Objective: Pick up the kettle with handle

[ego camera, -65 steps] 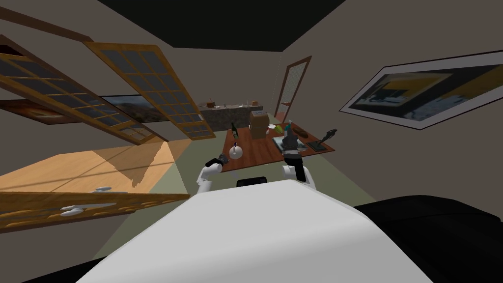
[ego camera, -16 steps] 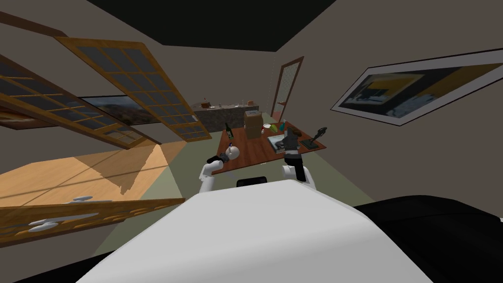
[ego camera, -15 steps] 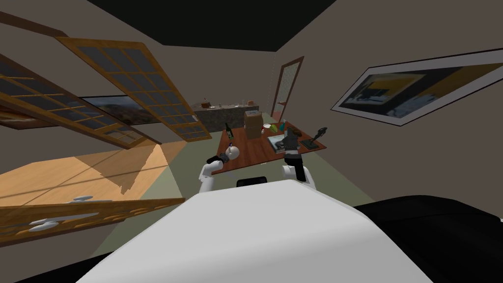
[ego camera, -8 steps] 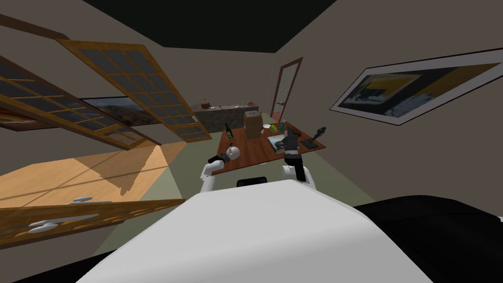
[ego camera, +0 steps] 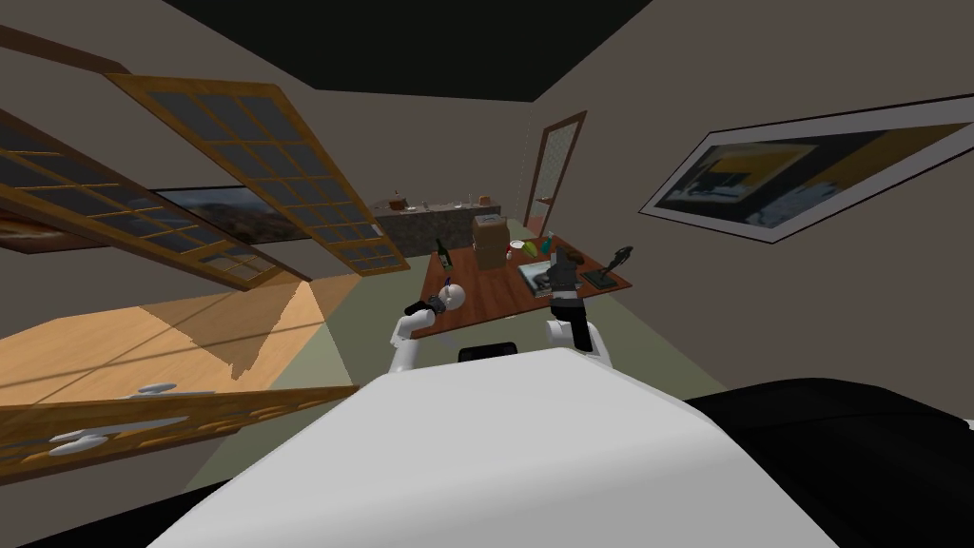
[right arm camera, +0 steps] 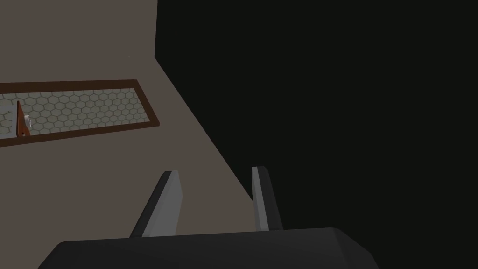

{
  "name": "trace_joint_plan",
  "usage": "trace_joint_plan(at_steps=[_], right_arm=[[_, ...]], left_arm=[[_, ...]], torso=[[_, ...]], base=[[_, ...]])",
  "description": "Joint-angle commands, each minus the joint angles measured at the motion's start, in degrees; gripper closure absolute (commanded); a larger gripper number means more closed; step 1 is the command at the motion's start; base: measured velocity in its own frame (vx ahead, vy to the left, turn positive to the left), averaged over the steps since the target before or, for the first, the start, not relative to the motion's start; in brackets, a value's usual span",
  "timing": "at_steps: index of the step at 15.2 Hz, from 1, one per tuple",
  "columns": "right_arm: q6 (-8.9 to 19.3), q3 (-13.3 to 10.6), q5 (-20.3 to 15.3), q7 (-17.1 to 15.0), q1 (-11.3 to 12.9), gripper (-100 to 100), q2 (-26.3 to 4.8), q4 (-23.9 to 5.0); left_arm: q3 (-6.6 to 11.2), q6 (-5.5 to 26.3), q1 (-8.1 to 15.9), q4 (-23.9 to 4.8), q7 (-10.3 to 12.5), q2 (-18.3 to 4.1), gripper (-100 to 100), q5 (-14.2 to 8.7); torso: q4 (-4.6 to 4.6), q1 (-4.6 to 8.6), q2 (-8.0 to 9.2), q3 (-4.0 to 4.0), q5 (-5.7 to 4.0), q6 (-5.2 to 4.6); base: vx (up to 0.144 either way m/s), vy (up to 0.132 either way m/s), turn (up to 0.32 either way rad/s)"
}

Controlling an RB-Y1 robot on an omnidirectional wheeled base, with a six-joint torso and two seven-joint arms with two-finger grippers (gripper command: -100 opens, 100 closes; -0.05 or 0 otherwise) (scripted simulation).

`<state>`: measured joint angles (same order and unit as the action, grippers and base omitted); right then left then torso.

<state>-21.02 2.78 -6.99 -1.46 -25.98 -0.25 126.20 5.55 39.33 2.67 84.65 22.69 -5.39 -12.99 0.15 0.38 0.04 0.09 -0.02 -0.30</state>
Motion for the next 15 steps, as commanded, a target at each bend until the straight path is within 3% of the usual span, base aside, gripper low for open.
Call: trace_joint_plan(at_steps=[1, 6, 7, 8, 12, 15], right_arm=[[0.0, 0.0, 0.0, 0.0, 0.0, 0, 0.0, 0.0], [0.0, 0.0, 0.0, 0.0, 0.0, 0, 0.0, 0.0], [0.0, 0.0, 0.0, 0.0, 0.0, 0, 0.0, 0.0], [0.0, 0.0, 0.0, 0.0, 0.0, 0, 0.0, 0.0], [0.0, 0.0, 0.0, 0.0, 0.0, 0, 0.0, 0.0], [0.0, 0.0, 0.0, 0.0, 0.0, 0, 0.0, 0.0]], left_arm=[[-0.23, 1.2, -1.0, 2.2, 0.2, -0.1, 100, -0.1], [-0.72, 3.3, -3.2, 6.6, 0.5, -0.5, 100, -0.2], [-0.58, 2.8, -2.6, 5.6, 0.4, -0.5, 100, -0.2], [-0.57, 2.4, -2.7, 4.1, 0.9, -1.3, -100, 0.8], [0.52, 0.1, -2.9, 1.3, 1.3, -2.6, -100, 2.3], [1.63, -1.7, -3.1, 0.9, 1.1, -2.0, -100, 2.1]], torso=[[0.00, 0.00, 0.00, 0.00, 0.00, 0.00], [0.02, 0.05, 0.06, 0.04, -0.01, 0.00], [0.01, 0.05, 0.05, 0.03, -0.01, 0.00], [0.01, 0.03, 0.04, 0.02, -0.01, -0.01], [0.04, 0.14, 0.18, 0.11, -0.03, 0.02], [-0.01, 0.55, -0.05, -0.02, -0.11, 0.00]], base=[[-0.011, -0.020, 0.008], [-0.013, -0.018, 0.005], [-0.006, -0.010, 0.004], [-0.036, -0.020, 0.067], [-0.046, -0.055, 0.110], [0.030, -0.154, 0.089]])
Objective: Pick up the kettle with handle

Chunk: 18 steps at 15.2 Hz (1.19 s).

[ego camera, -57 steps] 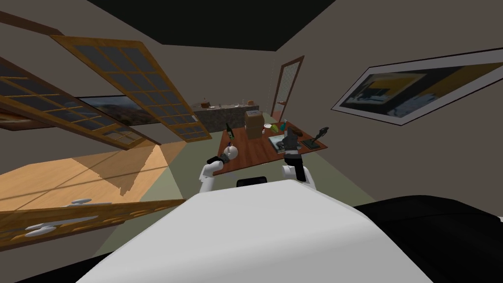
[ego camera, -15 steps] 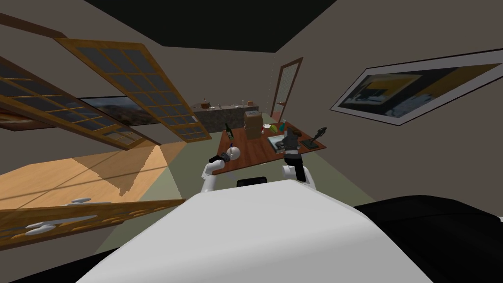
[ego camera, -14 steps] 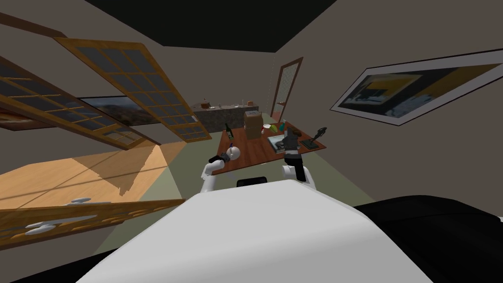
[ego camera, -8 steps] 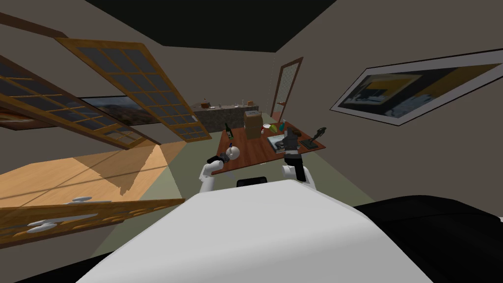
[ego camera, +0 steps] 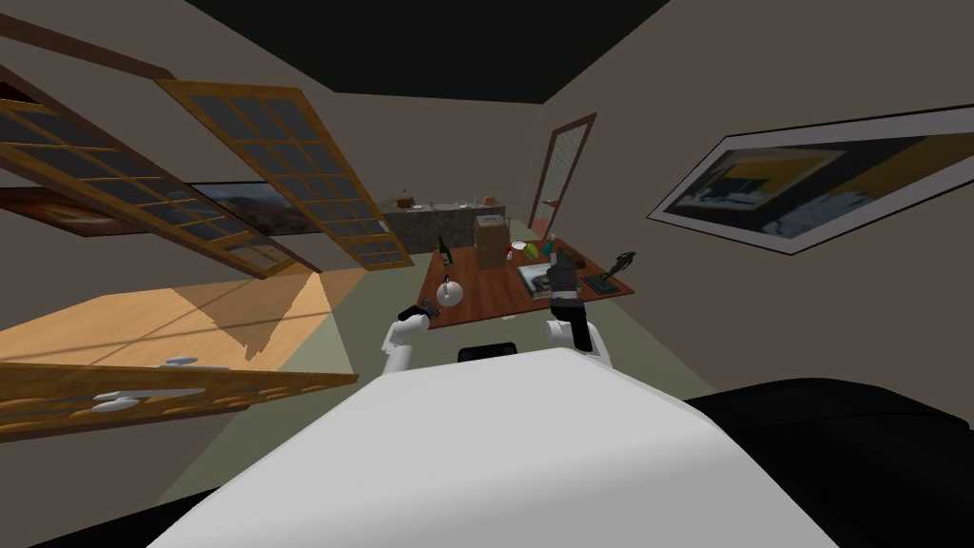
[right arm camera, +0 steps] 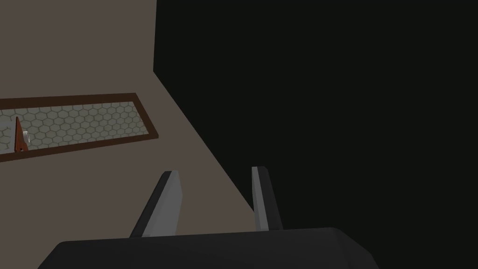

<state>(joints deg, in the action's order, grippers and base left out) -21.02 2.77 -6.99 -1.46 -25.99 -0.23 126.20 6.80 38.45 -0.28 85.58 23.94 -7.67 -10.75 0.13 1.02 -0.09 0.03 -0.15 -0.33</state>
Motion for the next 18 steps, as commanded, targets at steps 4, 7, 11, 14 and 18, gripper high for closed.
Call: trace_joint_plan(at_steps=[4, 7, 11, 14, 18], right_arm=[[0.0, 0.0, 0.0, 0.0, 0.0, 0, 0.0, 0.0], [0.0, 0.0, 0.0, 0.0, 0.0, 0, 0.0, 0.0], [0.0, 0.0, 0.0, 0.0, 0.0, 0, 0.0, 0.0], [0.0, 0.0, 0.0, 0.0, 0.0, 0, 0.0, 0.0], [0.0, 0.0, 0.0, 0.0, 0.0, 0, 0.0, 0.0]], left_arm=[[0.74, -2.1, 0.8, -1.3, -0.2, 1.6, -100, -0.5], [0.90, -3.6, 1.9, -3.8, -0.4, 1.9, -100, -0.6], [1.12, -5.5, 3.5, -7.2, -0.7, 2.4, -100, -0.7], [1.01, -4.5, 2.7, -5.5, -0.6, 2.1, 100, -0.6], [0.79, -2.6, 1.2, -2.1, -0.3, 1.7, 100, -0.6]], torso=[[-0.03, -0.01, -0.10, -0.07, -0.02, -0.01], [-0.01, -0.68, 0.00, -0.01, 0.13, 0.01], [0.01, -0.89, 0.07, 0.03, 0.18, 0.02], [0.01, -0.82, 0.06, 0.03, 0.17, 0.02], [0.03, -0.46, 0.15, 0.08, 0.09, 0.01]], base=[[0.047, -0.132, 0.001], [0.013, 0.035, 0.006], [0.003, 0.053, 0.006], [0.005, 0.021, -0.002], [-0.010, -0.050, -0.007]])
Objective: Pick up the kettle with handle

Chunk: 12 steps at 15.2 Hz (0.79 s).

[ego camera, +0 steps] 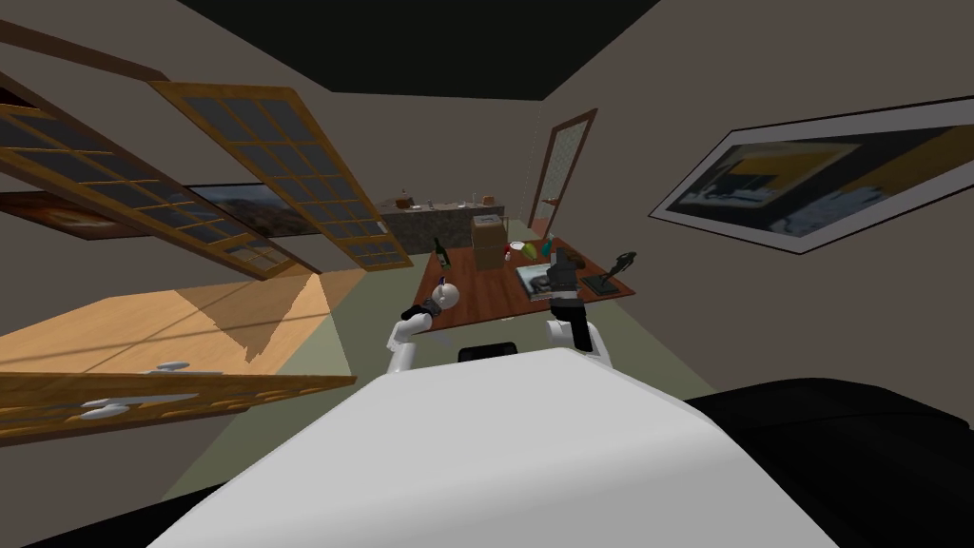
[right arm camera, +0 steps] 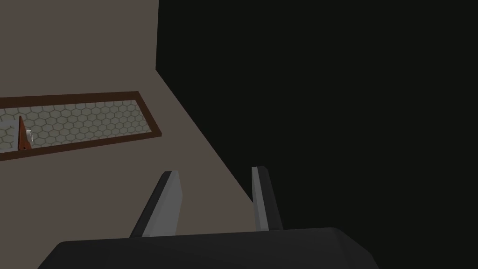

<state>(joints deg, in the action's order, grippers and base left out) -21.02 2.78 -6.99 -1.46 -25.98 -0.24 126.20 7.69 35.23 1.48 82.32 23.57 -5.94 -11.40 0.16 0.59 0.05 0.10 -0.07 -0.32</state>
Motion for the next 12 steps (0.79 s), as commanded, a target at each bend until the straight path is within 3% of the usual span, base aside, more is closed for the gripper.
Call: trace_joint_plan(at_steps=[1, 3, 4, 5, 12], right_arm=[[0.0, 0.0, 0.0, 0.0, 0.0, 0, 0.0, 0.0], [0.0, 0.0, 0.0, 0.0, 0.0, 0, 0.0, 0.0], [0.0, 0.0, 0.0, 0.0, 0.0, 0, 0.0, 0.0], [0.0, 0.0, 0.0, 0.0, 0.0, 0, 0.0, 0.0], [0.0, 0.0, 0.0, 0.0, 0.0, 0, 0.0, 0.0]], left_arm=[[-0.15, 1.1, -1.0, 2.0, 0.2, -0.2, 100, 0.1], [-0.26, 2.1, -1.7, 3.7, 0.3, -0.4, 100, 0.2], [-0.21, 1.5, -1.4, 2.8, 0.2, -0.3, 100, 0.1], [-0.73, 2.3, -1.3, 4.6, 0.4, -0.5, -100, -0.2], [0.15, -1.1, 2.2, -3.2, 0.0, 0.2, -100, 0.4]], torso=[[0.00, 0.00, 0.00, 0.00, 0.00, 0.00], [0.00, -0.04, 0.02, 0.01, 0.01, 0.00], [0.00, -0.06, 0.02, 0.01, 0.01, 0.00], [0.00, -0.10, 0.00, 0.00, 0.02, 0.00], [0.01, -0.29, -0.08, -0.03, 0.07, -0.04]], base=[[-0.010, -0.046, -0.005], [-0.010, -0.036, -0.008], [-0.006, -0.021, 0.000], [-0.036, -0.023, -0.048], [0.004, 0.019, 0.004]])
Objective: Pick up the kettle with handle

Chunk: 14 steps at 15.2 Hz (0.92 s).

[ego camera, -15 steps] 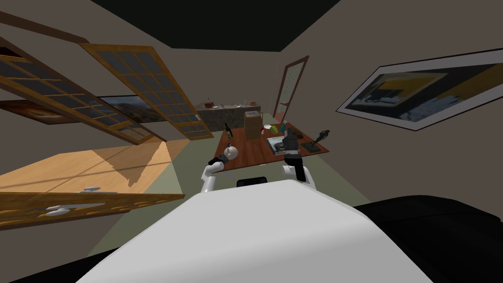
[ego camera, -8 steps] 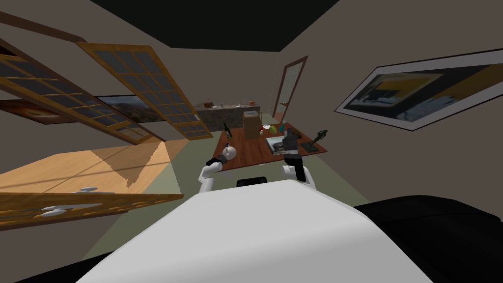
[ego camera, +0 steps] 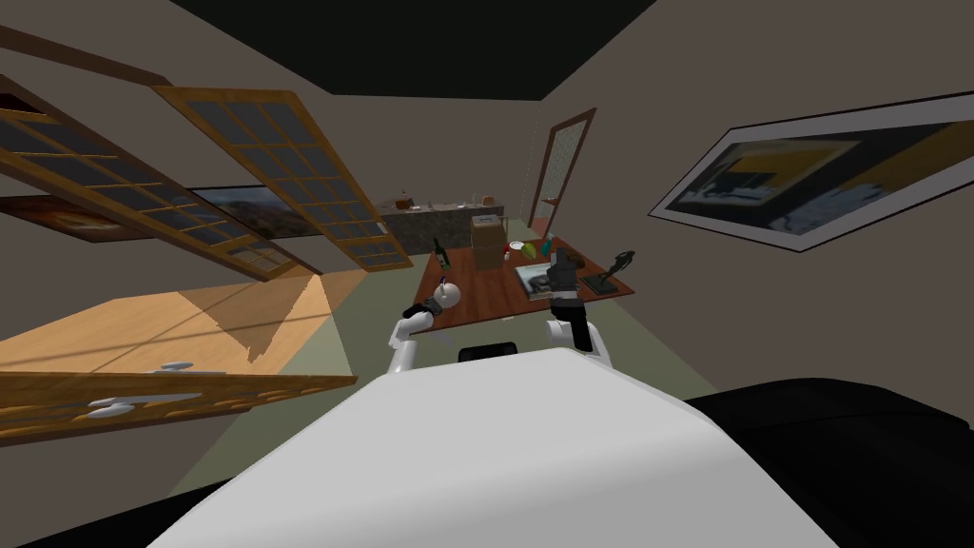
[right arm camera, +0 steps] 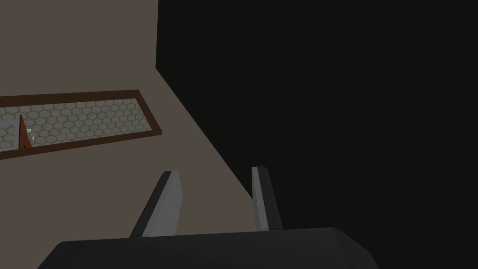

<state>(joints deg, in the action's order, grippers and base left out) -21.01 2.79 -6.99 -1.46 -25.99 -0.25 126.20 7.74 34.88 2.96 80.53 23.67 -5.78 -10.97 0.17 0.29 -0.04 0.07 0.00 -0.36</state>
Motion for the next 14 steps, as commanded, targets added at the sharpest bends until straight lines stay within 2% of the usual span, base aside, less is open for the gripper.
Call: trace_joint_plan(at_steps=[1, 3, 4, 5, 12, 13, 14], right_arm=[[0.0, 0.0, 0.0, 0.0, 0.0, 0, 0.0, 0.0], [0.0, 0.0, 0.0, 0.0, 0.0, 0, 0.0, 0.0], [0.0, 0.0, 0.0, 0.0, 0.0, 0, 0.0, 0.0], [0.0, 0.0, 0.0, 0.0, 0.0, 0, 0.0, 0.0], [0.0, 0.0, 0.0, 0.0, 0.0, 0, 0.0, 0.0], [0.0, 0.0, 0.0, 0.0, 0.0, 0, 0.0, 0.0], [0.0, 0.0, 0.0, 0.0, 0.0, 0, 0.0, 0.0]], left_arm=[[0.17, -1.2, 1.2, -2.4, -0.1, 0.1, -100, 0.0], [0.32, -2.1, 2.2, -4.3, -0.2, 0.3, -100, 0.2], [0.26, -1.4, 1.6, -3.0, -0.1, 0.3, -100, 0.3], [0.10, -0.8, 0.7, -1.4, -0.1, 0.0, 100, 0.0], [-0.41, 2.5, -2.8, 5.4, 0.2, -0.7, 100, -0.5], [-0.31, 1.8, -2.1, 4.1, 0.1, -0.5, 100, -0.4], [-0.05, 3.7, -2.5, 5.8, 1.0, -0.6, -100, -0.7]], torso=[[0.00, 0.00, 0.00, 0.00, 0.00, 0.00], [0.00, 0.02, -0.01, 0.00, 0.00, 0.00], [0.00, 0.04, -0.01, 0.00, -0.01, 0.00], [0.00, 0.06, 0.01, 0.01, -0.01, 0.00], [0.03, 0.26, 0.16, 0.09, -0.06, 0.00], [0.03, 0.25, 0.15, 0.09, -0.06, 0.00], [0.03, 0.22, 0.13, 0.08, -0.05, 0.00]], base=[[0.013, 0.030, 0.007], [0.013, 0.024, 0.008], [0.008, 0.012, 0.000], [0.001, -0.007, -0.012], [-0.014, -0.029, -0.009], [-0.007, -0.014, -0.001], [0.018, -0.028, 0.003]])
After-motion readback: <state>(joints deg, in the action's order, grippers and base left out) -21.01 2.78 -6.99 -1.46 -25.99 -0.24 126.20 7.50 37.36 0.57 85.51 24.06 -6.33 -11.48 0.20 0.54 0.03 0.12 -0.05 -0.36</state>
